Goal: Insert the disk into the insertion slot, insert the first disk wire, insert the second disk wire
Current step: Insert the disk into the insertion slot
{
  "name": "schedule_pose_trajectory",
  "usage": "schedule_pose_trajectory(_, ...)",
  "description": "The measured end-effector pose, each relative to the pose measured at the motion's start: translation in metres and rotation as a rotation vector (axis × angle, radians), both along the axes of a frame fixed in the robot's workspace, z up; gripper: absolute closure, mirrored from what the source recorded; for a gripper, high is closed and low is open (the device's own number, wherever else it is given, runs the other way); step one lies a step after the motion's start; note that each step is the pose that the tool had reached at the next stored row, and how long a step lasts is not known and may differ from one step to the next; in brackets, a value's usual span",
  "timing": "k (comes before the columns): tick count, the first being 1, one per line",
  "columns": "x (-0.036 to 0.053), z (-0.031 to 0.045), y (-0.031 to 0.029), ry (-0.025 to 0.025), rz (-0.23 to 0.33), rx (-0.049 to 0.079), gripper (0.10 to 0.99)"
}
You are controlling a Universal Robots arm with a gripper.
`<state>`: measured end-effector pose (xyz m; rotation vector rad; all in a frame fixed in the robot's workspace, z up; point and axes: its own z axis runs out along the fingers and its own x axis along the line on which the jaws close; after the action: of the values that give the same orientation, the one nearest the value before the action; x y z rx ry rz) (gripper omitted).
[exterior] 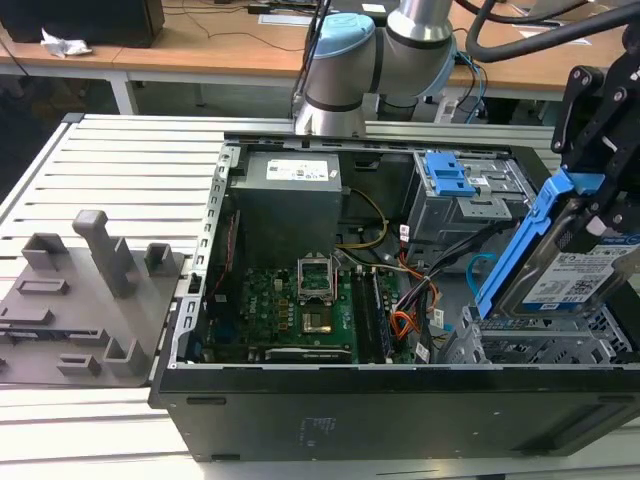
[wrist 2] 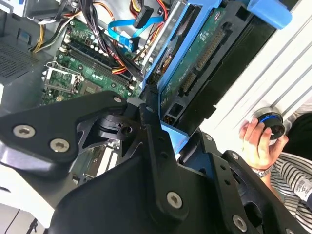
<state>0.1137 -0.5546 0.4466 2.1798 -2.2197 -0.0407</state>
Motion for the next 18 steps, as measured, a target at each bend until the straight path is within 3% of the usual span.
schedule_pose_trajectory(18, 0.0, -0.0385, 0.0, 0.0, 0.0, 0.0, 0.722)
